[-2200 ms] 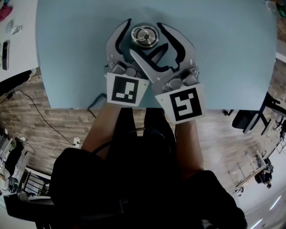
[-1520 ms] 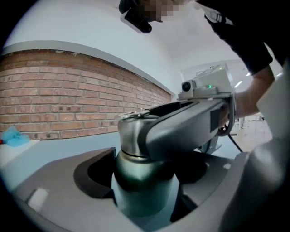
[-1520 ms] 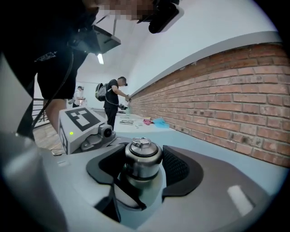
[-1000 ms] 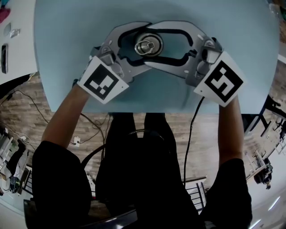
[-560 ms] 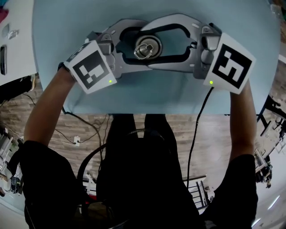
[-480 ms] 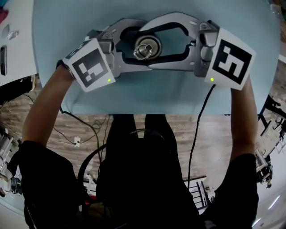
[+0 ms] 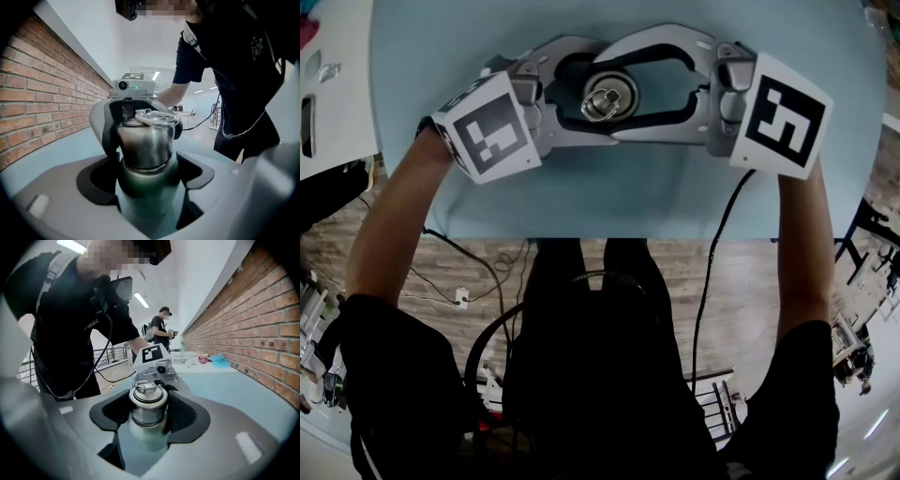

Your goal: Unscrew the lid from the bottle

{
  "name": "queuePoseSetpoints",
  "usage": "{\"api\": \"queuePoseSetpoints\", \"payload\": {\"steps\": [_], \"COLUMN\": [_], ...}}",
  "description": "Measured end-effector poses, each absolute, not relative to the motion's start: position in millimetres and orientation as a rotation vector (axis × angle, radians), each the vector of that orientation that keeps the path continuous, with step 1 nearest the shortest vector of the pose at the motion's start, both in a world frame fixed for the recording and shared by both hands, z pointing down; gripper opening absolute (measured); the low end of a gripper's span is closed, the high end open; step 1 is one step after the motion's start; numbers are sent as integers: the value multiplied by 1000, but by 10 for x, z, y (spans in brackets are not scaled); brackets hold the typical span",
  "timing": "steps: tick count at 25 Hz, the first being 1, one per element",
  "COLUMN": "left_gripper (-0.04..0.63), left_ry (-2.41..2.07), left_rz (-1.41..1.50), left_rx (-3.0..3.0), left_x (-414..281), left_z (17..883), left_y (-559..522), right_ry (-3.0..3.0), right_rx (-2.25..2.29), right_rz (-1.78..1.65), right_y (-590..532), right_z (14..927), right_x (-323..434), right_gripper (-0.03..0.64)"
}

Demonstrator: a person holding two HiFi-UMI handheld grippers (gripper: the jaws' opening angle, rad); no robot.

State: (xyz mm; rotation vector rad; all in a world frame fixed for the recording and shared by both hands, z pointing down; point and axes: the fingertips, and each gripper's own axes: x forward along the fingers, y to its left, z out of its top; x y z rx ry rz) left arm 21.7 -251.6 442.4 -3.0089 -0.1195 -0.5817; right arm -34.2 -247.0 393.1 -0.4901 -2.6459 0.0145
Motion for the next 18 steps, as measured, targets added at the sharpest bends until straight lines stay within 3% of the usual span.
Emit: {"api": "queuePoseSetpoints", "payload": {"steps": [15, 18], "left_gripper": [374, 443], "left_ry": [-82, -12], "left_rz": [-575, -581], "left_rx": [-3002, -3043], "left_x": [155, 124], "left_z": [4498, 4536], "left_y": [-2563, -2577], "right_ry": [-2825, -2854], "right_rx": [-404, -339], "right_rz": [40, 77], "right_y": [-2587, -2590], "right_z": [3750, 3728], "right_x": [-440, -437], "right_gripper": [261, 261]}}
